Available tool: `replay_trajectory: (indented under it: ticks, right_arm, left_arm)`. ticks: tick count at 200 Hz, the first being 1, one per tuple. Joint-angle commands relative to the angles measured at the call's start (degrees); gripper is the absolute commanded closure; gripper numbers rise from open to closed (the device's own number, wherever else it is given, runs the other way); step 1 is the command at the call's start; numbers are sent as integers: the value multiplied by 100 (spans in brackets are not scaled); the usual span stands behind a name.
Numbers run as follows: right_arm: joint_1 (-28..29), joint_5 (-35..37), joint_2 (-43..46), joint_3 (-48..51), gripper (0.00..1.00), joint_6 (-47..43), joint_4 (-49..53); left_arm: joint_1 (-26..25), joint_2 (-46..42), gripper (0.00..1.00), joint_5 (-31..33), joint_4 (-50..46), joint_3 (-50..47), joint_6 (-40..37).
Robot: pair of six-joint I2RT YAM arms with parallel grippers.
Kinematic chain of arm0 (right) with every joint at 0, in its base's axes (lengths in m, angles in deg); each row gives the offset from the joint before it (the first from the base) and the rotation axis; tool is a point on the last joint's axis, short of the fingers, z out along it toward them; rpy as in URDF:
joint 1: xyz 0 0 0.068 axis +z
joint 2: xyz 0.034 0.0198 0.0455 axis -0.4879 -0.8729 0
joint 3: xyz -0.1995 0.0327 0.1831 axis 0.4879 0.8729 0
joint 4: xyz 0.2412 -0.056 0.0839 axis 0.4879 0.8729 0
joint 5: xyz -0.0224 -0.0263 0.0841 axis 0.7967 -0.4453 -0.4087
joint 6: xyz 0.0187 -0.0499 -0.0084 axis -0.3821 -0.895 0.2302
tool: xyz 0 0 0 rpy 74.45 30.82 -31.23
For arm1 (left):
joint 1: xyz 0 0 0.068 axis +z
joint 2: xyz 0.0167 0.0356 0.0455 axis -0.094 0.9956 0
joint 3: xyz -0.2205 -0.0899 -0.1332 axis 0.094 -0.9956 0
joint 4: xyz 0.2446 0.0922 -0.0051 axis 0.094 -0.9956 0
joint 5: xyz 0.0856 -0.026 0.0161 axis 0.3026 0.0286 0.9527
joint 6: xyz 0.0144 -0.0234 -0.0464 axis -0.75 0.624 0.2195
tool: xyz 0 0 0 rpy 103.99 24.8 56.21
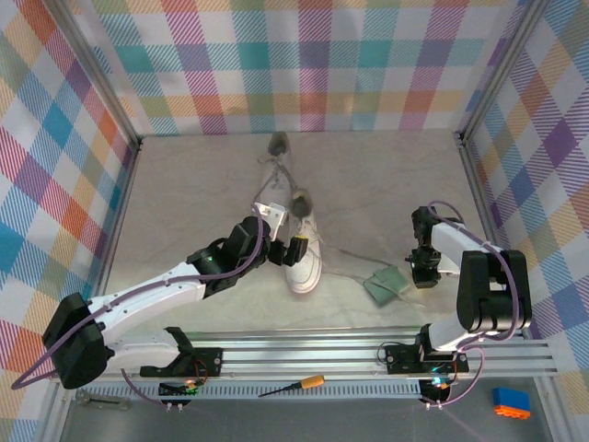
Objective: Tie the shoes
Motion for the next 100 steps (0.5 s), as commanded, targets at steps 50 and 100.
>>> replay_trajectory:
  ticks: [50, 100]
  right_arm:
    - [347, 1826, 2009, -80, 100, -930, 180]
    - [2597, 2032, 2833, -386, 99, -5053, -1422]
  left_arm:
    - [248, -937, 0, 805, -456, -302, 166]
    - [423, -1179, 0, 965, -477, -325, 441]
